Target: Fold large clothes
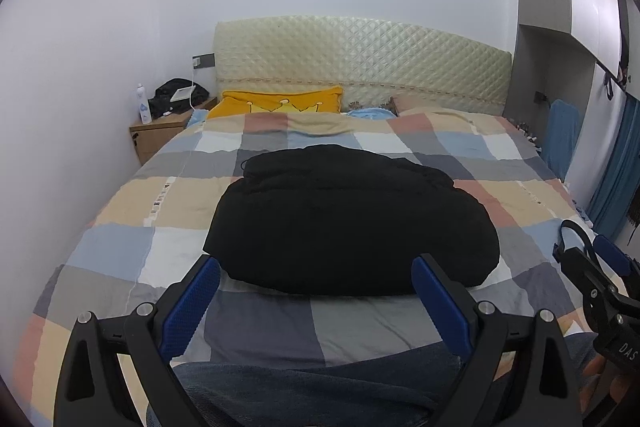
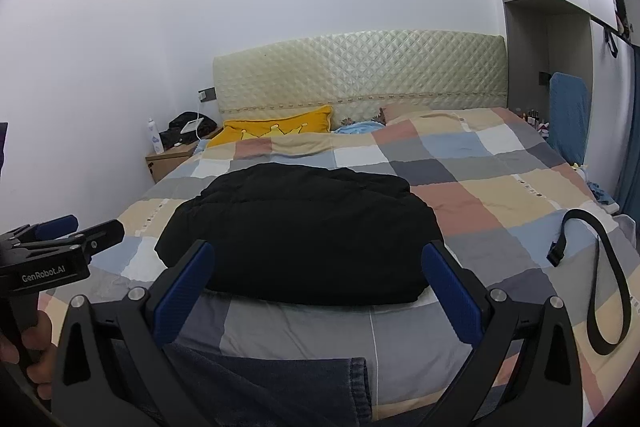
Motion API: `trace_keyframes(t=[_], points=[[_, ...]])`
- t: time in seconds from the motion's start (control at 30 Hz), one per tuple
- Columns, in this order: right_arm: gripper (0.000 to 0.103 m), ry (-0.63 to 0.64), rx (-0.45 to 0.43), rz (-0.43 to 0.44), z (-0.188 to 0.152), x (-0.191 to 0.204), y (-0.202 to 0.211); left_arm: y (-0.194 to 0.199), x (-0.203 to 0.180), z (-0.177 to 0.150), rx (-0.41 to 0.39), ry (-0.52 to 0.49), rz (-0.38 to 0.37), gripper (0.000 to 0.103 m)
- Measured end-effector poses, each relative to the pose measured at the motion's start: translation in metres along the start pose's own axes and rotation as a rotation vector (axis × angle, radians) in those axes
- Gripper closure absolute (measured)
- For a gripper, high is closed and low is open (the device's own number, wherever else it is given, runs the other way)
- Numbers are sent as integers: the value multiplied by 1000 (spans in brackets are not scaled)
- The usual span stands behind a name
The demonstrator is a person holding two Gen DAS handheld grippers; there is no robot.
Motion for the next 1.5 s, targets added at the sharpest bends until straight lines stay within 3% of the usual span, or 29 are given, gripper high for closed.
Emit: trace_keyframes(t=[1.23,1.5], points=[[0,-16,26,-9,-2,-7,-3,-1,-7,-1,-13,-26,12,6],[0,-8,39,-7,-1,-3,-6,-7,-6,-6,17,-24,10,6]])
Point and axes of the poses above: each gripper's, at about its wrist camera, not at the fingertips, and y roughly against the way its jaws point, x to its left, z to its top, the point moved 9 cm from there along -y, roughly the way its jaws point, and after that the axes turned 7 degrees about y, right-handed, at the moved point
